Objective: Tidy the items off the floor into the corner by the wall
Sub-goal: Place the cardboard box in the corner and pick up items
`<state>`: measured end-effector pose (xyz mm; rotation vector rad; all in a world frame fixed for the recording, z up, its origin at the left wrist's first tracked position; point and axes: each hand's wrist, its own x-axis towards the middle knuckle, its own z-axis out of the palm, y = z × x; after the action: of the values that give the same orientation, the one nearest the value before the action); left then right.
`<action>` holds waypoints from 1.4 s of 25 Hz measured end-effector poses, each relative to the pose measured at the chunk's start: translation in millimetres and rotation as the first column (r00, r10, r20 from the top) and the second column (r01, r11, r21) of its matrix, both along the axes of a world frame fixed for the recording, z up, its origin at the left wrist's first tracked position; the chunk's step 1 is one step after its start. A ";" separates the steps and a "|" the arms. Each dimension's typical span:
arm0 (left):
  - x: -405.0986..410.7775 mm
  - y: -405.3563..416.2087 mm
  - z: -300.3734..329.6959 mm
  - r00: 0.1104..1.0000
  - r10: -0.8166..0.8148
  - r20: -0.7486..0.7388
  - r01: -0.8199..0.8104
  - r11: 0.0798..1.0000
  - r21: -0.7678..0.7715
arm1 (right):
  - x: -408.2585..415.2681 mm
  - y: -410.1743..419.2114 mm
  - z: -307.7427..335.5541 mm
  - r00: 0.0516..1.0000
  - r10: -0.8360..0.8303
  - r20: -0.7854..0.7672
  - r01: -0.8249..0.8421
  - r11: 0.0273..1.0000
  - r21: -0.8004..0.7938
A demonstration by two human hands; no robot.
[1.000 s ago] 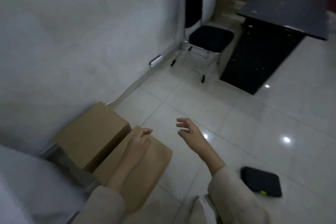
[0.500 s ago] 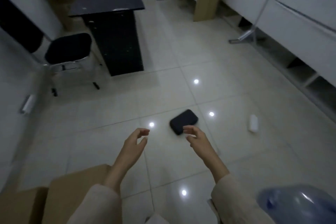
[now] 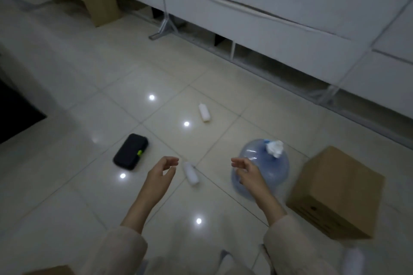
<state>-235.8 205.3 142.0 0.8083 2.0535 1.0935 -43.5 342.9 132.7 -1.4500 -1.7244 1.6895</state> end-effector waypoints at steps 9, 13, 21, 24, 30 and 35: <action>131.3 114.4 3.7 0.911 -0.411 -0.011 0.411 0.911 0.022 | 175.6 29.5 -3.6 0.901 -0.433 0.011 0.433 0.901 -0.033; 166.5 164.8 2.7 0.832 -0.553 -0.040 0.554 0.833 0.011 | 218.8 39.5 -9.1 0.826 -0.563 0.028 0.564 0.824 -0.048; 244.0 272.2 9.8 0.651 -0.758 -0.039 0.759 0.651 -0.004 | 292.2 73.9 -8.3 0.647 -0.763 0.019 0.760 0.642 -0.105; 282.6 304.6 0.5 0.545 -0.836 -0.054 0.836 0.548 -0.036 | 326.8 79.8 -16.8 0.556 -0.830 0.034 0.824 0.545 -0.156; 378.1 378.2 -27.3 0.425 -0.901 -0.083 0.896 0.432 -0.105 | 408.4 119.3 -50.3 0.374 -0.923 0.092 0.910 0.346 -0.230; 456.1 455.4 -79.2 0.334 -0.934 -0.128 0.914 0.354 -0.196 | 458.3 173.8 -122.8 0.269 -0.944 0.191 0.932 0.206 -0.298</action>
<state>220.2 660.7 62.8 1.8134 1.2959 0.2093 414.8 516.6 9.8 -1.9681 -0.1345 1.2088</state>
